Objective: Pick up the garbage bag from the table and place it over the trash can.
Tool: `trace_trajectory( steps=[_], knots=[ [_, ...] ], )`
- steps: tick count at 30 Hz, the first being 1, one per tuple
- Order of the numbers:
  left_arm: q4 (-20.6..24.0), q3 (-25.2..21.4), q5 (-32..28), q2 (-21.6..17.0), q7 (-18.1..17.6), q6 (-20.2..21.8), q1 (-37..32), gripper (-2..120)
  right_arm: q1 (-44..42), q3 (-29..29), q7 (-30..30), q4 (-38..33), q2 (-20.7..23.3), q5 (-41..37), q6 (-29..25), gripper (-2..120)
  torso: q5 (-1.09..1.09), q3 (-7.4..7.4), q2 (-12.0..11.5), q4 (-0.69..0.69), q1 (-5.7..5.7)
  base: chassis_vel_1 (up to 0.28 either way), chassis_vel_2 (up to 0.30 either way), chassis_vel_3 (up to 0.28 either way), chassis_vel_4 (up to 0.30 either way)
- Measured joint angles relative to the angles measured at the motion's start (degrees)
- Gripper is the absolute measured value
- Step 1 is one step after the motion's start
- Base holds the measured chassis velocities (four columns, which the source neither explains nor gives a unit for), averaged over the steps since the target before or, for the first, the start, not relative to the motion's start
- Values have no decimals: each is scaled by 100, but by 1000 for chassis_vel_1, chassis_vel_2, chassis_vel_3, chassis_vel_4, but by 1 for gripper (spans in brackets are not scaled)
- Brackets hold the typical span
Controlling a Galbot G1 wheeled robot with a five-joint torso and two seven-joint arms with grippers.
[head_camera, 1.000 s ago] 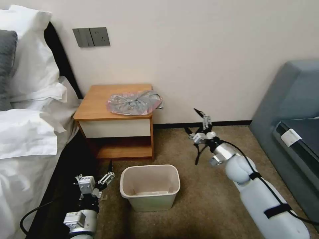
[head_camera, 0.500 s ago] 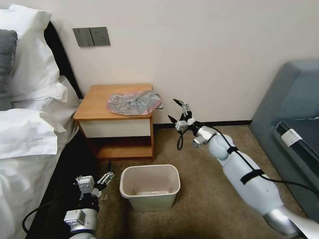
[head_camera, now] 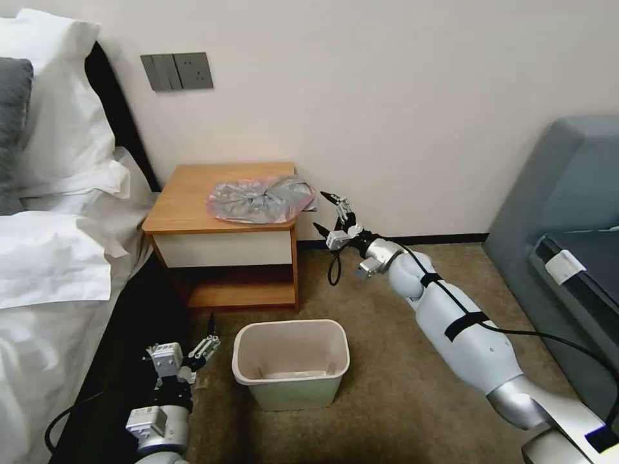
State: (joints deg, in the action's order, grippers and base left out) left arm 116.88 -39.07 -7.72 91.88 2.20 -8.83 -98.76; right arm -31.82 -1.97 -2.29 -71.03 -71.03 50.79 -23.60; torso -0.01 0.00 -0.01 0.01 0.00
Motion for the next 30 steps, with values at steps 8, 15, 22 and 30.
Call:
trace_trajectory(
  steps=[8,15,22,30],
  knots=[
    [46,-35,-1,-1,-10,-10,-23,94,6,4,25,73,-65,47,9,64,1,0,0,0,0,0,0,0,0],
    [48,-36,0,-6,-32,-31,-46,94,-8,49,51,75,-35,10,8,41,0,0,1,0,0,0,0,0,0],
    [68,-29,5,-8,-56,-32,-40,94,-72,83,71,39,16,-36,-5,15,1,0,1,-1,0,0,0,0,0],
    [78,-4,35,0,-59,-32,-53,94,27,17,137,71,-63,-41,13,0,1,0,1,0,0,0,0,0,0]
  ],
)
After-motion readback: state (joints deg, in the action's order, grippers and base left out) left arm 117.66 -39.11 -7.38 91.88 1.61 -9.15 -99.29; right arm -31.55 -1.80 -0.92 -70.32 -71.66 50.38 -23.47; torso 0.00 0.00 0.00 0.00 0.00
